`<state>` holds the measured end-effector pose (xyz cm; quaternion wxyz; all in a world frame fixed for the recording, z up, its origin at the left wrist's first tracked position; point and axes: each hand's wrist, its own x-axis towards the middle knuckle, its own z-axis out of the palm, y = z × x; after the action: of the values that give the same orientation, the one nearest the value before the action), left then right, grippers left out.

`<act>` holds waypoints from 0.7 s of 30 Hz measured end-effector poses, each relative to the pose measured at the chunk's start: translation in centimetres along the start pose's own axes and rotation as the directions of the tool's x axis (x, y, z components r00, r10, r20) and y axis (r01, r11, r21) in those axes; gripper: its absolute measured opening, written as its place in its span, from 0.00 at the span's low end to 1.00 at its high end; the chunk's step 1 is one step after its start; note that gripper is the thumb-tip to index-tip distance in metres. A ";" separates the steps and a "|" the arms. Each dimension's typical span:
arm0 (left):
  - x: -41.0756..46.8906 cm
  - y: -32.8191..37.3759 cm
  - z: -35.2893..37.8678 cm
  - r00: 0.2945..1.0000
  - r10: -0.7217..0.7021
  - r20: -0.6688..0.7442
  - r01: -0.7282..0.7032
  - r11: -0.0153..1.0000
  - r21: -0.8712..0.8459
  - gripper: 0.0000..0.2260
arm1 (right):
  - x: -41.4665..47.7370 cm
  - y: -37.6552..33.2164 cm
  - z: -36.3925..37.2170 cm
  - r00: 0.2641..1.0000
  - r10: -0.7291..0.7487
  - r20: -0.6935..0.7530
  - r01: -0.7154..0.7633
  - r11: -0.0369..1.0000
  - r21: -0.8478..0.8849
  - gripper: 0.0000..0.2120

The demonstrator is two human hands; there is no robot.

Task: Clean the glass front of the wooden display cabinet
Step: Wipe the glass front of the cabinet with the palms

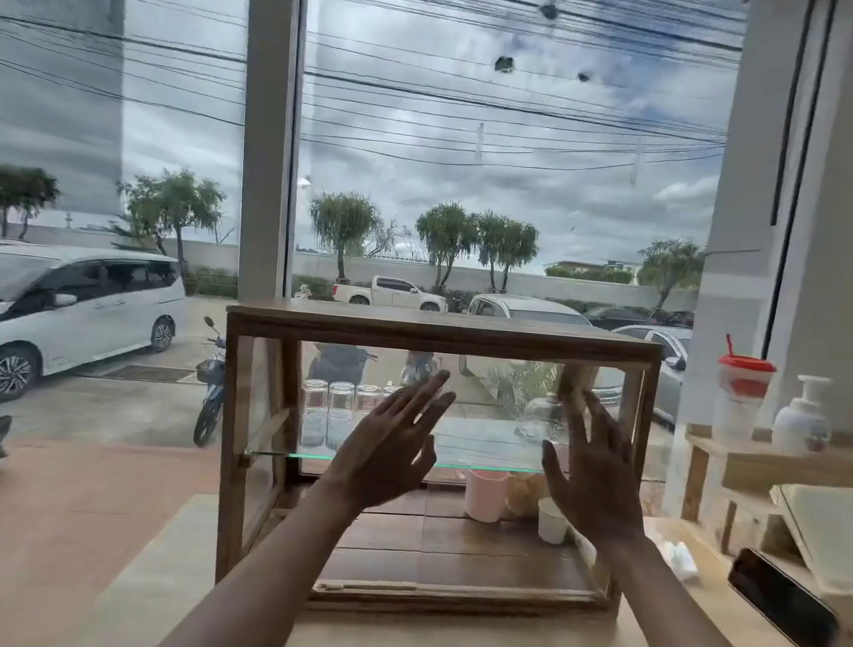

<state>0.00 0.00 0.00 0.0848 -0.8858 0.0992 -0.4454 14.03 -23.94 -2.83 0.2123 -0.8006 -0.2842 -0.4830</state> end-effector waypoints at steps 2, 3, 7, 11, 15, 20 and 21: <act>-0.2 0.1 1.1 0.998 0.017 0.057 -0.019 0.999 0.033 0.29 | -0.9 0.5 0.3 1.000 0.005 0.012 -0.005 1.000 0.010 0.32; -0.5 0.1 1.9 0.996 0.022 0.083 -0.026 0.998 0.048 0.31 | -1.5 1.0 0.7 1.000 0.002 0.012 -0.002 1.000 0.008 0.33; -0.7 0.2 4.2 0.993 0.053 0.102 -0.057 0.998 0.039 0.33 | -2.6 2.2 1.9 0.994 0.067 0.081 -0.070 0.997 0.033 0.37; -0.2 0.1 5.8 0.988 0.112 0.103 -0.122 0.988 0.095 0.35 | -3.1 2.8 3.0 0.986 0.131 0.106 -0.138 0.988 0.064 0.40; 0.3 -0.5 7.3 0.983 0.112 0.147 -0.136 0.977 0.166 0.38 | -3.8 3.2 4.7 0.981 0.169 0.093 -0.176 0.981 0.083 0.40; 0.2 -0.8 8.6 0.985 0.085 0.148 -0.111 0.977 0.183 0.42 | -4.4 3.6 5.9 0.982 0.174 0.070 -0.180 0.978 0.104 0.42; 0.2 -0.8 8.8 0.987 0.081 0.141 -0.107 0.977 0.184 0.43 | -4.5 3.7 6.1 0.982 0.177 0.068 -0.183 0.977 0.113 0.41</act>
<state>7.28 1.30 -4.84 0.1967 -0.8955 0.0920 -0.3885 18.75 -24.13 -9.81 0.2939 -0.8226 -0.2446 -0.4208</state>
